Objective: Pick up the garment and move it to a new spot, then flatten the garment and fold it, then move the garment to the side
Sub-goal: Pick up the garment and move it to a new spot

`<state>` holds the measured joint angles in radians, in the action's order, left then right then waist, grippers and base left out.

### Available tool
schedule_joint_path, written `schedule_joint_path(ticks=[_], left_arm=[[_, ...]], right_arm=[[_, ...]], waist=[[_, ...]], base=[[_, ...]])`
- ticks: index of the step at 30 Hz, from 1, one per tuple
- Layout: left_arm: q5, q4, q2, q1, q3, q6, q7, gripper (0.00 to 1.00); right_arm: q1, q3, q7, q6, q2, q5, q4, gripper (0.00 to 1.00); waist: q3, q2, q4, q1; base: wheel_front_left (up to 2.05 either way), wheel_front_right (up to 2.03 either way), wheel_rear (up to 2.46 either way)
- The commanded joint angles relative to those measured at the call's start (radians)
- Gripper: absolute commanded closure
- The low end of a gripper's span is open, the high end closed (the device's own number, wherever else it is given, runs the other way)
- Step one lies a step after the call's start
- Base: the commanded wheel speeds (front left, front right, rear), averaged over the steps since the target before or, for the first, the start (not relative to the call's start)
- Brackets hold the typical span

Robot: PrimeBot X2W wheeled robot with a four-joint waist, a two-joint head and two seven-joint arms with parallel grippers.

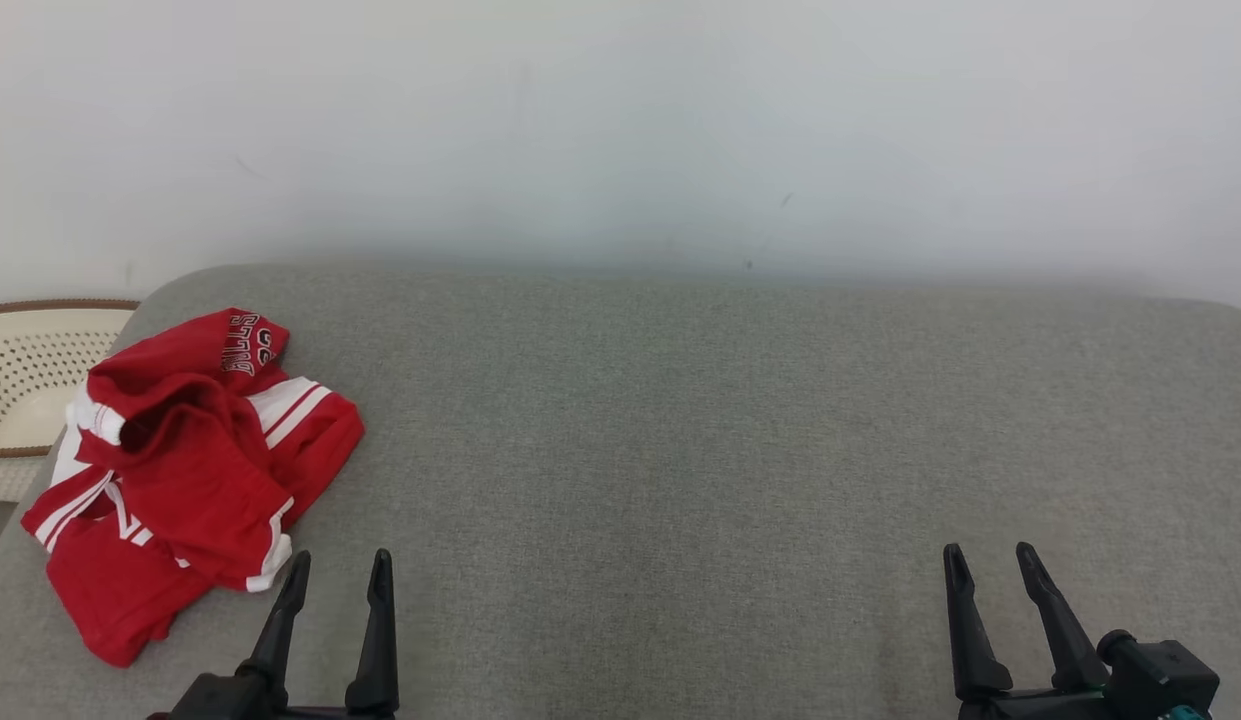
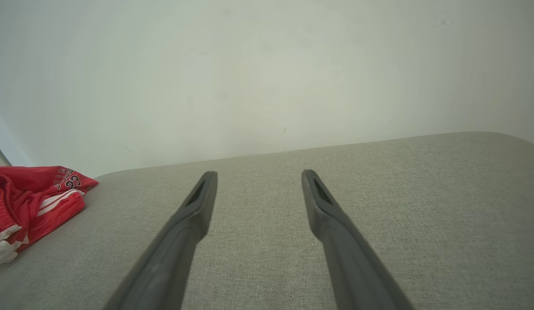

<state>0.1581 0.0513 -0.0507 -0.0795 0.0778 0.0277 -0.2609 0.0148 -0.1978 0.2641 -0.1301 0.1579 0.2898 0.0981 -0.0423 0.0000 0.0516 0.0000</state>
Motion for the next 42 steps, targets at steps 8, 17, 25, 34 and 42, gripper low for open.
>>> schedule_joint_path(ticks=[8,17,25,34,42], left_arm=[[-0.003,0.016,0.0,-0.011,-0.013,0.016,-0.006,0.0],[-0.014,0.038,0.0,-0.016,-0.035,0.03,-0.006,0.0],[-0.024,0.046,0.0,-0.023,-0.04,0.03,-0.006,0.0],[-0.027,0.048,0.0,-0.027,-0.043,0.03,-0.006,0.0],[-0.032,0.047,0.0,-0.019,-0.052,0.025,-0.006,0.0]], right_arm=[[0.004,-0.002,0.001,-0.001,-0.005,-0.001,0.0,0.0],[-0.003,-0.005,0.001,-0.001,-0.004,-0.009,0.004,0.0],[-0.001,-0.003,0.001,-0.001,-0.009,-0.022,0.007,0.0],[-0.013,-0.008,0.001,-0.001,-0.003,-0.019,0.012,0.0],[-0.022,-0.017,0.001,-0.001,-0.01,-0.021,0.017,0.0]], waist=[[0.01,0.0,0.092,0.0],[0.011,0.0,0.191,0.0],[0.016,0.0,0.288,0.0],[0.021,0.0,0.389,0.0],[0.029,0.0,0.445,0.0]], base=[[0.0,0.0,0.0],[0.0,0.0,0.0],[0.0,0.0,0.0],[0.0,0.0,0.0],[0.0,0.0,0.0]])
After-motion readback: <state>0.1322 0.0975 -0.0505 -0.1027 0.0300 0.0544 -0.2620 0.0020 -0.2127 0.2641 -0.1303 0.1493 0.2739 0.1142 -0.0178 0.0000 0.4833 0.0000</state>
